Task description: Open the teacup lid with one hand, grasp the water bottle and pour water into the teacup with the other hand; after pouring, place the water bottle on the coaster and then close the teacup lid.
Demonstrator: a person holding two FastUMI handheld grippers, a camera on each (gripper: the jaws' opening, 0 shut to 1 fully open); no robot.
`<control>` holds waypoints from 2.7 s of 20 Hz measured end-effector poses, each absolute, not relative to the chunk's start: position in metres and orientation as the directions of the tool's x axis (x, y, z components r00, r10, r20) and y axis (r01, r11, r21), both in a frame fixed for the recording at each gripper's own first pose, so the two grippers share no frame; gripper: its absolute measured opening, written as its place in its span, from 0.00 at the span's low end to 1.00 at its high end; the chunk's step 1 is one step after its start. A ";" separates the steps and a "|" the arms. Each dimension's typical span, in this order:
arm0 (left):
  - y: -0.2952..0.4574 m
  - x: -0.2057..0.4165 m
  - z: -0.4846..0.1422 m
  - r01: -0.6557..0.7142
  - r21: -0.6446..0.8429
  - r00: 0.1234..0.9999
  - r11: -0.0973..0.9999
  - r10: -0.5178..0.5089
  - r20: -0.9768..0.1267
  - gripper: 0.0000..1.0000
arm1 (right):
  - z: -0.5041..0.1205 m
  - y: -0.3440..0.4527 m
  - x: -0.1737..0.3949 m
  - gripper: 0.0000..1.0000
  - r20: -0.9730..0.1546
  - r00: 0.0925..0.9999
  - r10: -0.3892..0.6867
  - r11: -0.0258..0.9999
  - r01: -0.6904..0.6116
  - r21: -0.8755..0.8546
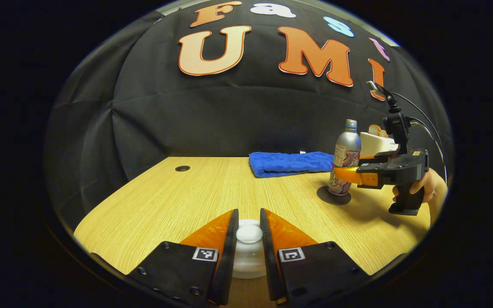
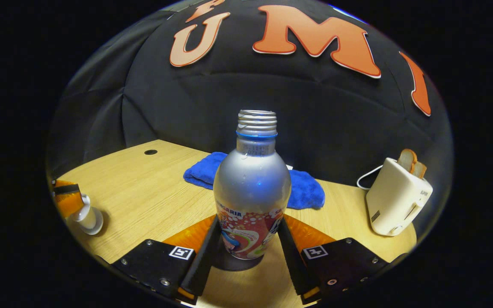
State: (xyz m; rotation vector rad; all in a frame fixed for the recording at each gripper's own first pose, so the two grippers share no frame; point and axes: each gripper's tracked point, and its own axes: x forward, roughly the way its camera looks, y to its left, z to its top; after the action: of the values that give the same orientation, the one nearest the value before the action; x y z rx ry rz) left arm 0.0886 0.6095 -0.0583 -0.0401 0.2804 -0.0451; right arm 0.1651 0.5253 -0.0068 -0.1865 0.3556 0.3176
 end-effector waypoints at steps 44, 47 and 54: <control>0.580 0.018 0.151 -0.049 -0.016 0.991 0.999 0.050 0.121 0.95 | 0.174 0.423 -0.022 0.97 0.026 0.977 0.209 0.968 -0.203 -0.148; 0.579 0.017 0.147 -0.047 -0.021 0.992 0.999 0.049 0.115 0.95 | 0.173 0.422 -0.023 0.97 0.030 0.978 0.208 0.968 -0.201 -0.149; 0.586 0.021 0.137 -0.072 -0.013 0.993 0.997 0.072 0.088 0.99 | 0.169 0.418 -0.020 0.97 0.030 0.981 0.194 0.974 -0.189 -0.122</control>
State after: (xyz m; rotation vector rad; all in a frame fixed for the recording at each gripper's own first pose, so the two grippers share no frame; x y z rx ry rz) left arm 0.0213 0.5864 0.1367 -0.0098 -0.0886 0.0722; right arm -0.0199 0.4175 0.1693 -0.1194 -0.0421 0.1930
